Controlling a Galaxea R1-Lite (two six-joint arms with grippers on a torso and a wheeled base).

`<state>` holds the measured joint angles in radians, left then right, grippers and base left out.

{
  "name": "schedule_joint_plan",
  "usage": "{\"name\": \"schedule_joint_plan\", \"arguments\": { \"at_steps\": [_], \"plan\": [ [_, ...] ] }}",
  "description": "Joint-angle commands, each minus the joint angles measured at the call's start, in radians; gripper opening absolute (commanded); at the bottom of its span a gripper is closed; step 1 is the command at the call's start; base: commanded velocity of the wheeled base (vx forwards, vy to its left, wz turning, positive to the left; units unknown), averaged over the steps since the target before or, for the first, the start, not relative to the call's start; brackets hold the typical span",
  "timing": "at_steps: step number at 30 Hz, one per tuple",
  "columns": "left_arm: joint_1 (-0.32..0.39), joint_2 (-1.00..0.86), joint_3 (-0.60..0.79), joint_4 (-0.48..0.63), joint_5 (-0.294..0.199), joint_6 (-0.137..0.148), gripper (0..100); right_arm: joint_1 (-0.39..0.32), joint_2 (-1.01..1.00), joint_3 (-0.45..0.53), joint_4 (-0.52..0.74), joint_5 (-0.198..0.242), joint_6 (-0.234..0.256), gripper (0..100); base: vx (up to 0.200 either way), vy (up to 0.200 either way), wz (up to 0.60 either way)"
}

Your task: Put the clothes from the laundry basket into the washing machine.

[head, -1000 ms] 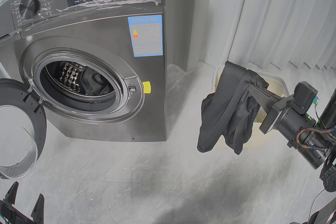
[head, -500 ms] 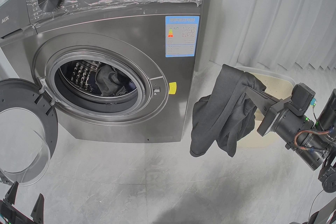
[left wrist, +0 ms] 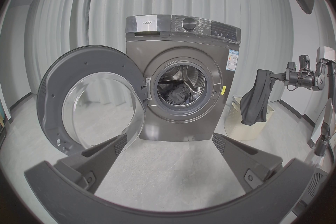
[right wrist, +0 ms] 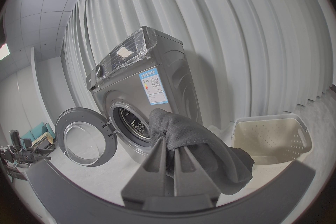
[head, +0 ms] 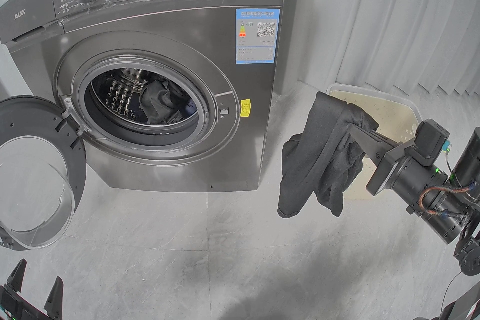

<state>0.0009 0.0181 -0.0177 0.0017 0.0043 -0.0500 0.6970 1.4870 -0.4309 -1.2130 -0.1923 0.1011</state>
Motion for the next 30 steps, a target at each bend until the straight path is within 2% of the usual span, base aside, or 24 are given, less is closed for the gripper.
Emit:
{"name": "schedule_joint_plan", "arguments": {
  "at_steps": [1, 30],
  "plan": [
    [0.001, -0.012, 0.016, 0.0, 0.0, -0.001, 100, 0.001, 0.004, 0.001, 0.0, 0.001, 0.0, 0, 0.0, 0.0, 0.0],
    [0.001, -0.012, 0.016, 0.0, 0.0, 0.001, 100, -0.001, 0.007, 0.0, 0.0, -0.001, 0.002, 0, 0.0, 0.193, 0.0]
  ]
}}
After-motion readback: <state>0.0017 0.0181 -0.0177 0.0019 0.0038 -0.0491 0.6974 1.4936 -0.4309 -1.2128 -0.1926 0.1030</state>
